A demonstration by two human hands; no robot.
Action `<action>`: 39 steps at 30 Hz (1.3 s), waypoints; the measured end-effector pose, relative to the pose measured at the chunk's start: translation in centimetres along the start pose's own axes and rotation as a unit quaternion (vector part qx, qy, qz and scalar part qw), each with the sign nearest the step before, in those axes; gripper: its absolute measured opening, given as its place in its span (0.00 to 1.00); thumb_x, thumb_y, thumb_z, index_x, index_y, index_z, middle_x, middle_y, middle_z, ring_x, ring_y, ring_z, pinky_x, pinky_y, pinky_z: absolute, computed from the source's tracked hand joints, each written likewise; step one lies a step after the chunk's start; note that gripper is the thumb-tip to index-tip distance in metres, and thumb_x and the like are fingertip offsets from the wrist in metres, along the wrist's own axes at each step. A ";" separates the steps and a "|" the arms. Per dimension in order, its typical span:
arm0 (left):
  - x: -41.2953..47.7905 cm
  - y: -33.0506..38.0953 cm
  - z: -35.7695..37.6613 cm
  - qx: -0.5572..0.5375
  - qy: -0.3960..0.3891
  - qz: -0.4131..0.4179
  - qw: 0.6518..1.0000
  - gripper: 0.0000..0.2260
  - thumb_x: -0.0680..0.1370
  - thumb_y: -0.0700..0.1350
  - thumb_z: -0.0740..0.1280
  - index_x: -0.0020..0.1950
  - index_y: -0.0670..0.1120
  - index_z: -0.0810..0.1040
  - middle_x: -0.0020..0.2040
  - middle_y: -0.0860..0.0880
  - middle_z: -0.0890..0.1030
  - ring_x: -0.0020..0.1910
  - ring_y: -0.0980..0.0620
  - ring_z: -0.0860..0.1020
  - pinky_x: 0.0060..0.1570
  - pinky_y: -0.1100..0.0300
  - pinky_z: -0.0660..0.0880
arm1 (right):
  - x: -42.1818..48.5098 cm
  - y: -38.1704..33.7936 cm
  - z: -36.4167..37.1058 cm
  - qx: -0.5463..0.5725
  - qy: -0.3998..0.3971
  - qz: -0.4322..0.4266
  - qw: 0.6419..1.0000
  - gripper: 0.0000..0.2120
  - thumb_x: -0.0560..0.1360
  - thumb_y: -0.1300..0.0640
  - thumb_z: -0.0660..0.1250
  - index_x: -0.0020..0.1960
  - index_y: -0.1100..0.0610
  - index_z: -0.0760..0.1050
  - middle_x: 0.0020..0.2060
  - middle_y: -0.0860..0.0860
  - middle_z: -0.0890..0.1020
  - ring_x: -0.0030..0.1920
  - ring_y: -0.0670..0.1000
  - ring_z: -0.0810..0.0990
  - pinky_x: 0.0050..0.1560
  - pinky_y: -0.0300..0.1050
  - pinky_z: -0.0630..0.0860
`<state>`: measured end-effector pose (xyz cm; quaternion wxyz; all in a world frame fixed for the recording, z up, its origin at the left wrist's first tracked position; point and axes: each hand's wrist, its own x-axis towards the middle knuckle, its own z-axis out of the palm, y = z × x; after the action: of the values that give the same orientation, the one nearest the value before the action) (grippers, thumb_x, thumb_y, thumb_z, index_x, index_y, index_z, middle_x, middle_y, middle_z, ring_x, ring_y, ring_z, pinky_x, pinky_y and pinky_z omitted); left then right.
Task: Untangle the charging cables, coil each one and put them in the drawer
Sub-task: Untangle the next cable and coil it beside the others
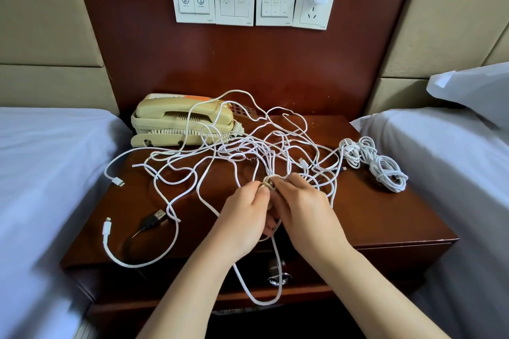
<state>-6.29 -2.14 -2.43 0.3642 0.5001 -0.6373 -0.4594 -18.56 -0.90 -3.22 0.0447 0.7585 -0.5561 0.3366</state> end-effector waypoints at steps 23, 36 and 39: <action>-1.1 0.0 0.1 0.030 0.064 0.006 0.997 0.14 0.82 0.46 0.53 0.50 0.46 0.78 0.41 0.49 0.83 0.39 0.55 0.83 0.47 0.54 0.80 | 0.5 0.5 0.5 0.079 0.027 0.016 0.996 0.08 0.78 0.57 0.63 0.42 0.58 0.76 0.35 0.50 0.77 0.33 0.49 0.74 0.33 0.40 0.70; -1.1 0.0 0.7 -0.032 0.067 0.019 0.997 0.14 0.82 0.43 0.53 0.50 0.46 0.78 0.43 0.47 0.83 0.41 0.52 0.83 0.46 0.53 0.81 | 0.9 0.3 0.4 0.162 0.051 -0.010 0.985 0.08 0.76 0.61 0.60 0.42 0.60 0.76 0.37 0.46 0.74 0.39 0.44 0.73 0.39 0.34 0.70; -1.0 1.1 0.9 -0.168 0.055 0.020 0.984 0.15 0.83 0.40 0.52 0.49 0.47 0.78 0.45 0.44 0.83 0.43 0.51 0.83 0.47 0.55 0.81 | 0.8 0.4 -0.1 0.198 0.100 0.019 0.975 0.04 0.75 0.62 0.64 0.45 0.57 0.77 0.40 0.44 0.75 0.43 0.41 0.74 0.43 0.28 0.68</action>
<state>-7.24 -0.87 -1.68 0.4866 0.4433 -0.5403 -0.5242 -18.82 -1.63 -2.81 -0.0577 0.7042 -0.4852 0.5152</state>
